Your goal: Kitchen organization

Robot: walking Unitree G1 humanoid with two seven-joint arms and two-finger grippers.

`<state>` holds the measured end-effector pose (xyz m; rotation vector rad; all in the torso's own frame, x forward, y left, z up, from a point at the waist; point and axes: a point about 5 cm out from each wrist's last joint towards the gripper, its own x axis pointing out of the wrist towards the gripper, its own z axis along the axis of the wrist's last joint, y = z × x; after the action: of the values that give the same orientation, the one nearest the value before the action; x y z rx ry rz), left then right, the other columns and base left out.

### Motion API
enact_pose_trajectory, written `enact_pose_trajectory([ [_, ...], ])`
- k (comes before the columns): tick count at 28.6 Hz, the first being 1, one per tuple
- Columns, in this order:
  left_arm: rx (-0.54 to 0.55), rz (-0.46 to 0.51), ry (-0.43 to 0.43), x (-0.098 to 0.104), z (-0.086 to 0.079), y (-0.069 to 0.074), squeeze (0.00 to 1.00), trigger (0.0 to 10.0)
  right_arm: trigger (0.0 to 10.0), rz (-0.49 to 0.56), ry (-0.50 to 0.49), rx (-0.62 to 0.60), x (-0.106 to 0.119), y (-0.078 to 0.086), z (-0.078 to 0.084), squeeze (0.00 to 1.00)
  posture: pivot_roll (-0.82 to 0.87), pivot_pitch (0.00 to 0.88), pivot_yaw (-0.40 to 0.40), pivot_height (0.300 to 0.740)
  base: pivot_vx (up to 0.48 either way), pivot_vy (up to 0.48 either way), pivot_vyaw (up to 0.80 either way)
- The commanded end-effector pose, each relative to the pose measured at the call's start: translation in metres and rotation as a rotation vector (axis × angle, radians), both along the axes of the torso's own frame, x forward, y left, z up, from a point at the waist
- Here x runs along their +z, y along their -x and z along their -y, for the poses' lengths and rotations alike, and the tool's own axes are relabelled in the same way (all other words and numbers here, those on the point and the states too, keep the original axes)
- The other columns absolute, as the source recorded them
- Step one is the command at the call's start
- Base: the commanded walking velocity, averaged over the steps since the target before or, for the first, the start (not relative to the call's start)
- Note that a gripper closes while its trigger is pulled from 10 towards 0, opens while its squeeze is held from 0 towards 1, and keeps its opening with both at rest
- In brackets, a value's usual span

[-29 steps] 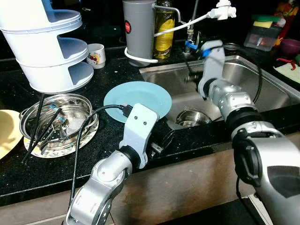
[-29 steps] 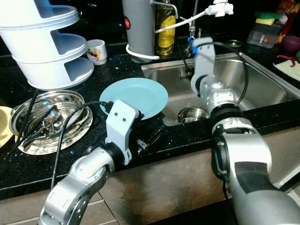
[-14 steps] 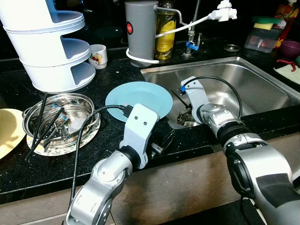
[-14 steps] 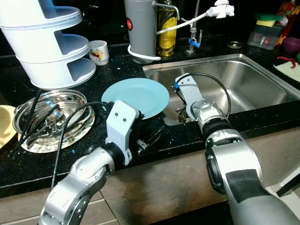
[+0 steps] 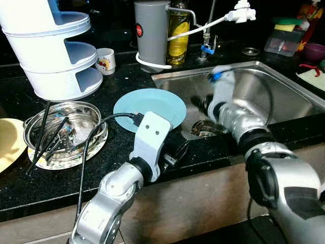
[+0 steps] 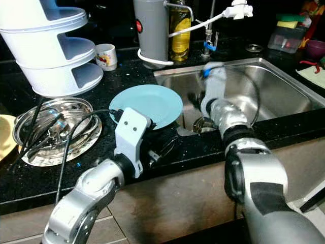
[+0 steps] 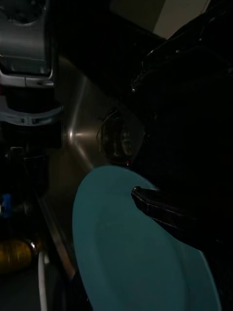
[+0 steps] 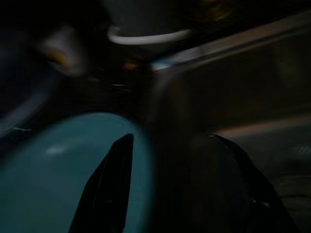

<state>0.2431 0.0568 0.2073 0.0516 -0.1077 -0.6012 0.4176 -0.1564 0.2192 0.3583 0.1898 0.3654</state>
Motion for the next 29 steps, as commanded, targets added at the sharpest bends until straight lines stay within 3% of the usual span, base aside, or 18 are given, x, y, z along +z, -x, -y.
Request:
enact_pose_trajectory([
  [1, 0.008, 0.002, -0.001, 0.0, 0.0, -0.003, 0.0, 10.0, 10.0, -0.039, -0.126, 0.11, -0.004, 0.003, -0.014, 0.0, 0.04, 0.0, 0.009, 0.74, 0.0, 0.0, 0.0],
  [2, 0.008, 0.002, -0.001, 0.0, 0.0, -0.003, 0.0, 10.0, 10.0, -0.039, -0.126, 0.11, -0.004, 0.003, -0.014, 0.0, 0.04, 0.0, 0.009, 0.74, 0.0, 0.0, 0.0],
  [3, 0.008, 0.003, -0.001, 0.0, 0.0, -0.003, 0.0, 10.0, 10.0, -0.067, -0.236, 0.189, -0.004, 0.006, -0.022, 0.0, 0.04, 0.0, 0.01, 0.74, 0.0, 0.0, 0.0],
  [5, 0.009, 0.004, -0.002, 0.001, -0.001, -0.003, 0.0, 10.0, 10.0, -0.078, -0.23, 0.214, -0.006, 0.007, -0.024, 0.0, 0.04, 0.0, 0.01, 0.74, 0.0, 0.0, 0.0],
  [6, 0.009, 0.005, -0.003, 0.001, -0.001, -0.003, 0.0, 10.0, 10.0, -0.124, -0.158, 0.28, -0.015, 0.011, -0.03, 0.31, 0.04, 0.0, 0.013, 0.74, 0.0, 0.0, 0.0],
  [8, 0.009, 0.004, -0.003, 0.001, -0.001, -0.003, 0.0, 10.0, 10.0, -0.154, -0.112, 0.316, -0.021, 0.014, -0.033, 0.31, 0.04, 0.0, 0.013, 0.74, 0.0, 0.0, 0.0],
  [9, 0.008, 0.004, -0.003, 0.001, -0.001, -0.004, 0.0, 10.0, 10.0, -0.163, -0.105, 0.337, -0.024, 0.015, -0.035, 1.0, 0.04, 0.0, 0.012, 0.74, 0.0, 0.0, 0.0],
  [16, 0.011, 0.007, 0.001, 0.001, -0.001, -0.004, 0.0, 10.0, 10.0, -0.102, -0.211, 0.259, -0.012, 0.01, -0.028, 1.0, 0.04, 0.0, 0.013, 0.74, 0.0, 0.0, 0.0],
  [17, 0.01, 0.007, 0.003, 0.001, 0.0, -0.004, 0.0, 10.0, 10.0, -0.104, -0.217, 0.246, -0.011, 0.01, -0.025, 0.15, 0.04, 0.0, 0.012, 0.74, 0.0, 0.0, 0.0],
  [18, 0.01, 0.007, 0.004, 0.001, 0.0, -0.004, 0.0, 10.0, 10.0, -0.106, -0.22, 0.239, -0.01, 0.01, -0.023, 0.15, 0.04, 0.0, 0.012, 0.74, 0.0, 0.0, 0.0],
  [19, 0.009, 0.007, 0.003, 0.001, 0.0, -0.004, 0.0, 10.0, 10.0, -0.102, -0.221, 0.239, -0.009, 0.01, -0.022, 0.0, 0.04, 0.0, 0.012, 0.74, 0.0, 0.0, 0.0],
  [24, 0.009, 0.007, 0.003, 0.001, 0.0, -0.004, 0.0, 10.0, 10.0, -0.08, -0.226, 0.227, -0.005, 0.009, -0.016, 0.0, 0.04, 0.0, 0.008, 0.74, 0.0, 0.0, 0.0],
  [29, 0.011, 0.002, 0.003, 0.0, 0.0, -0.004, 0.0, 10.0, 10.0, -0.077, -0.216, 0.118, -0.008, 0.007, 0.0, 0.0, 0.04, 0.0, 0.007, 0.74, 0.0, 0.0, 0.0],
])
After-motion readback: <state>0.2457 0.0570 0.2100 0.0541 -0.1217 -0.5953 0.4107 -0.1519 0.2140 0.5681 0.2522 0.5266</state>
